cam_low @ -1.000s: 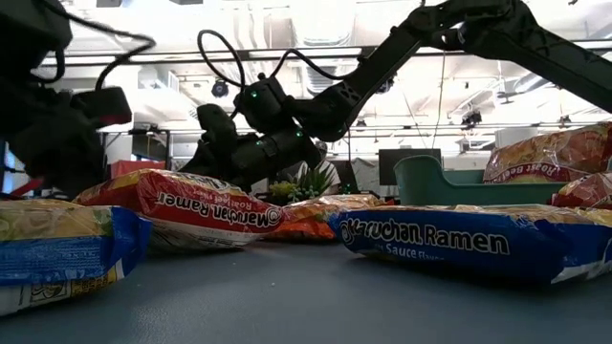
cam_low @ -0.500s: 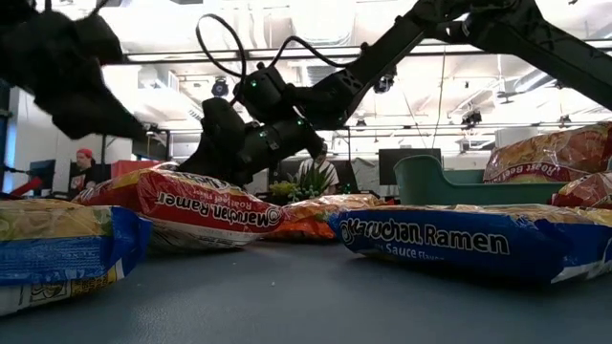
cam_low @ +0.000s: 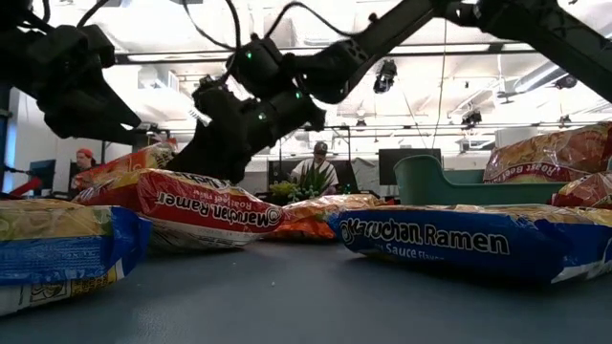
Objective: Sort Maruchan noodles
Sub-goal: Put the orange noodle pack into the red bin
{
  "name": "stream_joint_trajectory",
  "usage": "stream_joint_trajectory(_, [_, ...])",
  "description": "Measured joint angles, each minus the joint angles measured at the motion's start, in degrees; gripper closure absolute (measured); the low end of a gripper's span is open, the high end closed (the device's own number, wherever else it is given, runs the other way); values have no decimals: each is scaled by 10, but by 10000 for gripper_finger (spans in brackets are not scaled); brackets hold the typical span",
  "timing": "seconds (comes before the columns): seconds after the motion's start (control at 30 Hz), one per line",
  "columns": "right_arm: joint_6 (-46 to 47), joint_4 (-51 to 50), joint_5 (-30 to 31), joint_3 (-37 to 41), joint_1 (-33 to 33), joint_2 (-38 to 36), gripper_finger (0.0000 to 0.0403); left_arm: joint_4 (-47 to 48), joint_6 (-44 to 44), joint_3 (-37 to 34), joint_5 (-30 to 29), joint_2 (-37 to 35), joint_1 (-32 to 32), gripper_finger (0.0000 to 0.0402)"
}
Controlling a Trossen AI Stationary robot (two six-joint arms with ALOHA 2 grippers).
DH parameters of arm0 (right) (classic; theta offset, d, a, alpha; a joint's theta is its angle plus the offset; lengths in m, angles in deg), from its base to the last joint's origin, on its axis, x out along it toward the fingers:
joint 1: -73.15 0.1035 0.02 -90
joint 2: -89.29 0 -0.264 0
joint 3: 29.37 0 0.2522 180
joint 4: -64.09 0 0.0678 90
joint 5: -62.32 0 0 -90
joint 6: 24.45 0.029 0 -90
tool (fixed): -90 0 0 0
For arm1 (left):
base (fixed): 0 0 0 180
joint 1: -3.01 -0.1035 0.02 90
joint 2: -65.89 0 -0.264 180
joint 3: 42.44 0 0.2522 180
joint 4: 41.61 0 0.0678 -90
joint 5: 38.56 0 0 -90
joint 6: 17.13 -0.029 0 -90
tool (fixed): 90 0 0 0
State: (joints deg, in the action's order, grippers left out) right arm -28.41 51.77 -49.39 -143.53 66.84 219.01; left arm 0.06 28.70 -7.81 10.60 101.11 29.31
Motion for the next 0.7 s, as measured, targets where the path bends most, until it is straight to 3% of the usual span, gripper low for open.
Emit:
stream_joint_trajectory(0.2, [-51, -9, 40, 0, 18, -6, 289, -25, -33, 0, 20, 21, -3, 80])
stream_joint_trajectory(0.43, [-72, -14, 68, -1, 27, -9, 289, -50, -37, -9, 44, 56, -3, 81])
stream_joint_trajectory(0.7, [-73, -15, 68, -1, 27, -9, 289, -145, -33, -42, 42, 118, -3, 93])
